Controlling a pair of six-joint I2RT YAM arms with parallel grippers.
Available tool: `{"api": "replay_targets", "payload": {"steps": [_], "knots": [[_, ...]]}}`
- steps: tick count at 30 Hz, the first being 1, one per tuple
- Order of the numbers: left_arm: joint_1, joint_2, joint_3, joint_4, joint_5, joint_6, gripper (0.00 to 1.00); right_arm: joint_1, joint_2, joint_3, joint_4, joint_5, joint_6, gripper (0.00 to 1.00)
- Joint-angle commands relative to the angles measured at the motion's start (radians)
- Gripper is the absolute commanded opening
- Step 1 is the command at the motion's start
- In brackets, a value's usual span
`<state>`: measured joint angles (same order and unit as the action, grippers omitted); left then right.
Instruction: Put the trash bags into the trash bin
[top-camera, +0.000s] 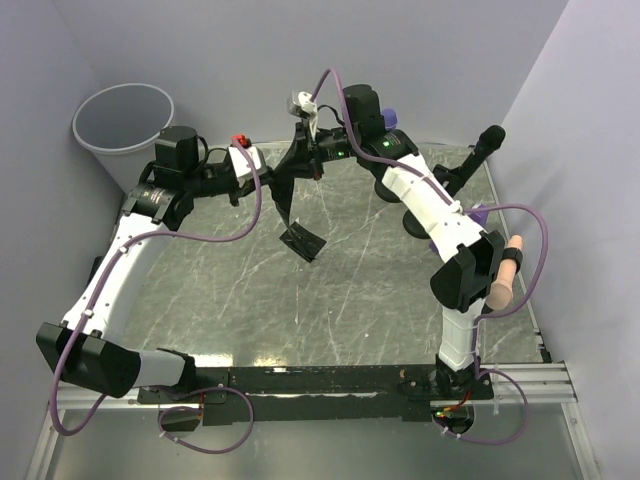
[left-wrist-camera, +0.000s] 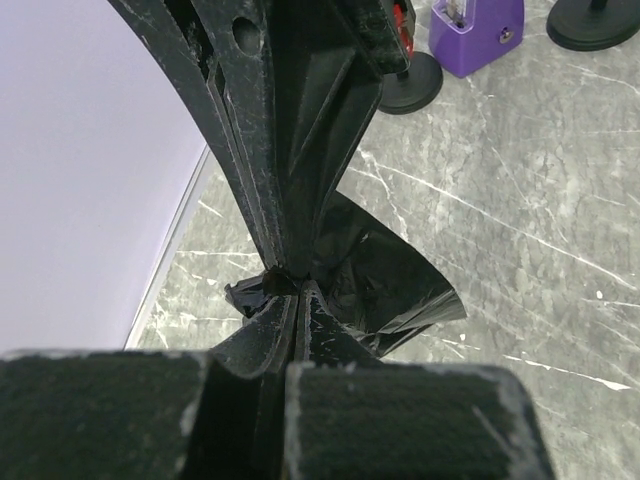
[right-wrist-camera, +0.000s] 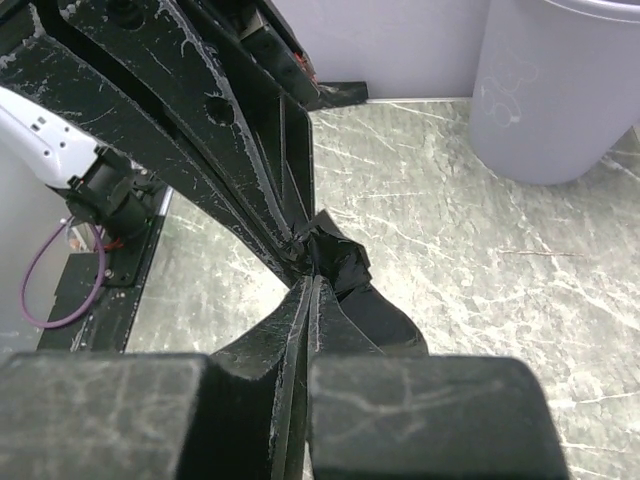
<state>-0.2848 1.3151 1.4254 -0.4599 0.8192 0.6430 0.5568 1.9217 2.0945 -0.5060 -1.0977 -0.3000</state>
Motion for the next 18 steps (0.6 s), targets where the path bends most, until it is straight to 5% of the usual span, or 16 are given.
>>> {"api": "replay_targets", "payload": {"steps": [1, 18], "knots": [[-0.005, -0.034, 0.009, 0.04, 0.003, 0.021, 0.01, -0.003, -0.018, -0.007, 0.063, 0.013, 0.041, 0.0], [-0.005, -0.037, -0.049, 0.056, -0.057, 0.007, 0.01, -0.057, -0.075, -0.106, 0.138, 0.022, 0.131, 0.0]]}}
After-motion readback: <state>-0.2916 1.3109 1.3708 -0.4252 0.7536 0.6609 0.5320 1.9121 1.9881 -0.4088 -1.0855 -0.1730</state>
